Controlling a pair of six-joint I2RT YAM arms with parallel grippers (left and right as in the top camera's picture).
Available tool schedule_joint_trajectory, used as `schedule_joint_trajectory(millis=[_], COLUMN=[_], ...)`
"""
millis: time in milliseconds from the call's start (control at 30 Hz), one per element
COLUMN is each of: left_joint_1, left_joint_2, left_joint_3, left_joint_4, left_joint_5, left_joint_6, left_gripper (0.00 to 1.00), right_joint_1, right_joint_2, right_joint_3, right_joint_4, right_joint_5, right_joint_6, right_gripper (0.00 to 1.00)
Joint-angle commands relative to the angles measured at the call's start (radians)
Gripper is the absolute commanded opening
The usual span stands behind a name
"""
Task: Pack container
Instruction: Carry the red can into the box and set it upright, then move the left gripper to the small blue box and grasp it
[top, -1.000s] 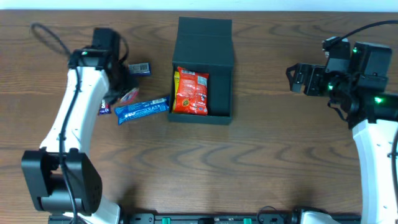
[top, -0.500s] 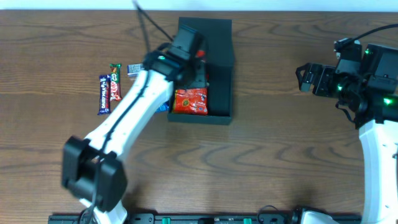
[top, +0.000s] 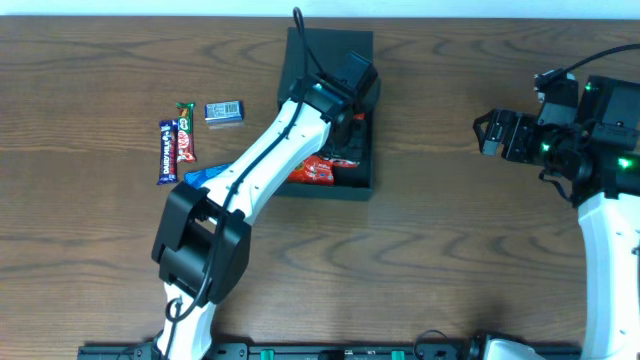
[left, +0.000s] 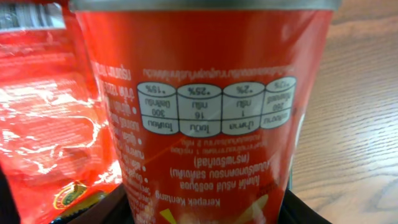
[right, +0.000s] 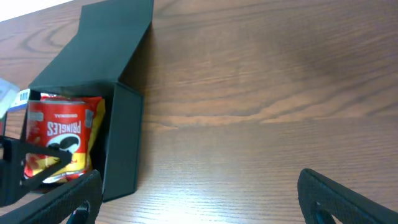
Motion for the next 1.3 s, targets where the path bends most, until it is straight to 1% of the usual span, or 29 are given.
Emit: schedule_joint_trajectory(millis=[0, 67, 100, 133, 167, 233, 267, 300, 367, 400, 433, 667, 767, 800, 833, 867, 900, 933, 967, 1000, 1067, 1167, 1267], left_joint_1=[-0.001, -0.001, -0.001, -0.001, -0.001, -0.001, -0.001, 0.0, 0.001, 0.001, 0.001, 0.002, 0.008, 0.013, 0.018, 0.023, 0.032, 0.042, 0.052, 0.074, 0.129, 0.248, 0.352], left_joint_2=[0.013, 0.017, 0.018, 0.018, 0.018, 0.018, 0.018, 0.018, 0.018, 0.018, 0.018, 0.016, 0.013, 0.013, 0.013, 0.013, 0.013, 0.013, 0.013, 0.013, 0.012, 0.01, 0.01], left_joint_3=[0.024, 0.024, 0.024, 0.024, 0.024, 0.024, 0.024, 0.024, 0.024, 0.024, 0.024, 0.044, 0.09, 0.109, 0.129, 0.141, 0.161, 0.173, 0.183, 0.196, 0.207, 0.207, 0.206], left_joint_4=[-0.006, -0.006, -0.006, -0.006, -0.007, -0.012, -0.016, -0.02, -0.027, -0.029, -0.034, -0.056, -0.064, -0.065, -0.066, -0.068, -0.08, -0.092, -0.106, -0.131, -0.182, -0.242, -0.246], left_joint_5=[0.066, 0.093, 0.102, 0.104, 0.104, 0.109, 0.109, 0.109, 0.109, 0.109, 0.109, 0.112, 0.063, 0.048, 0.024, 0.006, -0.04, -0.074, -0.107, -0.147, -0.181, -0.18, -0.18], left_joint_6=[-0.006, -0.006, -0.006, -0.006, -0.006, -0.006, -0.006, -0.005, -0.005, -0.005, -0.004, 0.023, 0.039, 0.058, 0.075, 0.085, 0.091, 0.091, 0.084, 0.065, 0.039, 0.024, 0.012], left_gripper=[0.31, 0.34, 0.39, 0.54, 0.57, 0.58, 0.62, 0.69, 0.76, 0.84, 0.85, 0.88, 0.88, 0.85, 0.75, 0.56, 0.31, 0.13, 0.06, 0.06, 0.06, 0.08, 0.1], right_joint_1=[-0.016, -0.016, -0.016, -0.016, -0.016, -0.016, -0.016, -0.016, -0.016, -0.016, -0.016, -0.016, -0.016, -0.016, -0.016, -0.016, -0.016, -0.016, -0.016, -0.016, -0.016, -0.016, -0.016], right_joint_2=[0.005, 0.005, 0.005, 0.005, 0.005, 0.005, 0.005, 0.005, 0.005, 0.005, 0.005, 0.005, 0.005, 0.005, 0.005, 0.005, 0.005, 0.005, 0.005, 0.005, 0.005, 0.005, 0.005], right_joint_3=[-0.006, -0.006, -0.006, -0.006, -0.006, -0.006, -0.006, -0.006, -0.006, -0.006, -0.006, -0.006, -0.006, -0.006, -0.006, -0.006, -0.006, -0.006, -0.006, -0.006, -0.006, -0.006, -0.006], right_joint_4=[-0.003, -0.001, -0.001, 0.0, -0.001, 0.0, 0.0, 0.0, 0.003, 0.006, 0.008, 0.012, 0.011, 0.011, 0.011, 0.011, 0.011, 0.01, 0.01, 0.01, 0.01, 0.011, 0.011], right_joint_5=[-0.01, -0.01, -0.01, -0.01, -0.01, -0.01, -0.01, -0.01, -0.01, -0.01, -0.01, -0.01, -0.01, -0.01, -0.01, -0.01, -0.01, -0.01, -0.01, -0.01, -0.01, -0.01, -0.01], right_joint_6=[-0.016, -0.016, -0.016, -0.016, -0.016, -0.016, -0.016, -0.016, -0.016, -0.016, -0.016, -0.016, -0.015, -0.016, -0.015, -0.015, -0.016, -0.016, -0.016, -0.015, -0.016, -0.016, -0.015], right_gripper=[0.99, 0.99, 0.99, 0.99, 0.99, 0.99, 0.99, 0.99, 0.99, 0.99, 0.99, 0.99, 0.99, 0.99, 0.99, 0.99, 0.99, 0.99, 0.99, 0.99, 0.99, 0.99, 0.99])
